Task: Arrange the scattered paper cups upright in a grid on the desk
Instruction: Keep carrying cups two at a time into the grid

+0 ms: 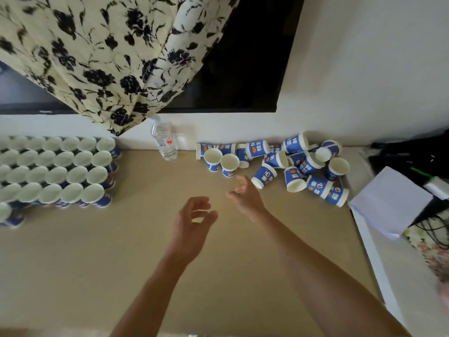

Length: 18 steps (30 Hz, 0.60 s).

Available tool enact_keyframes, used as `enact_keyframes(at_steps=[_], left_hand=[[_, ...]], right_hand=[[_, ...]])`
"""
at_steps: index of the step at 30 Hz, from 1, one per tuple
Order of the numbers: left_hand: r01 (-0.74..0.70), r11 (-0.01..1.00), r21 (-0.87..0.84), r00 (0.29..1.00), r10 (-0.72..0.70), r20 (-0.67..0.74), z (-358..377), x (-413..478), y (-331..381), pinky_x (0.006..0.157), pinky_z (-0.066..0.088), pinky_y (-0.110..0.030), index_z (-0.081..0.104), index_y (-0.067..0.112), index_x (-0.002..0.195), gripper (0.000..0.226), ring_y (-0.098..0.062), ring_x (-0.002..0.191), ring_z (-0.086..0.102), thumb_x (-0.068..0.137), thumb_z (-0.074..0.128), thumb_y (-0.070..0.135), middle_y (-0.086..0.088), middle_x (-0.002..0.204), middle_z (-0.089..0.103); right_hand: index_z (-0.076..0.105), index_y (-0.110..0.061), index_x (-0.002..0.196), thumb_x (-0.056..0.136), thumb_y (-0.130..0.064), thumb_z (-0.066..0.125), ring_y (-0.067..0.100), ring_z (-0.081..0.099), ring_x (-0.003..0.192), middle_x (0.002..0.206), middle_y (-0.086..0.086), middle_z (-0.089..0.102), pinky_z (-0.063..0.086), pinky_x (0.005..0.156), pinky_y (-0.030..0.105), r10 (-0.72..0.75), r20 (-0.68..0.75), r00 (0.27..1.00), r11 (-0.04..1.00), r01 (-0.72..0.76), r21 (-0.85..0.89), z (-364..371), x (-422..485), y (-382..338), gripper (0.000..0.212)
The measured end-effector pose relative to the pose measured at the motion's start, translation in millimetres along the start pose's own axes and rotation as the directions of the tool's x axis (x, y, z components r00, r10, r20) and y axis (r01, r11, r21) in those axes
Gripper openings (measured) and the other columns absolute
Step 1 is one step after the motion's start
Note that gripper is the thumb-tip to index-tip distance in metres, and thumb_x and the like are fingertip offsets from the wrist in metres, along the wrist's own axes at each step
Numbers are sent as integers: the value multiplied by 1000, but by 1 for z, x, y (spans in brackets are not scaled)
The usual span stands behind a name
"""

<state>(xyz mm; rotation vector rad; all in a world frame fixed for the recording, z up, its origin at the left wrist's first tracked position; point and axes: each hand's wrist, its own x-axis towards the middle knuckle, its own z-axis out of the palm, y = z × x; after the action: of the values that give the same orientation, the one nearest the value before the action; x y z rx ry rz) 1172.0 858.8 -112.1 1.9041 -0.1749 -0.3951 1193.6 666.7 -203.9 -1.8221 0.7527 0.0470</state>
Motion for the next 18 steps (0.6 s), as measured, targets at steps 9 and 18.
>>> enact_keyframes(at_steps=[9, 18], left_hand=[[97, 995, 35, 992, -93, -90, 12, -6, -12, 71, 49, -17, 63, 31, 104, 24, 4, 88, 67, 89, 72, 15, 10, 103, 70], [161, 984, 70, 984, -154, -93, 15, -14, -18, 77, 54, -28, 64, 29, 106, 22, 3, 90, 67, 89, 73, 19, 10, 105, 71]], right_hand=[[32, -19, 153, 86, -24, 70, 29, 56, 122, 137, 8, 57, 46, 86, 33, -79, 105, 991, 962, 104, -253, 9, 92, 2, 78], [53, -10, 128, 85, -18, 68, 32, 63, 110, 120, 10, 64, 47, 76, 34, -132, 62, 989, 884, 146, -445, 0, 113, 11, 46]])
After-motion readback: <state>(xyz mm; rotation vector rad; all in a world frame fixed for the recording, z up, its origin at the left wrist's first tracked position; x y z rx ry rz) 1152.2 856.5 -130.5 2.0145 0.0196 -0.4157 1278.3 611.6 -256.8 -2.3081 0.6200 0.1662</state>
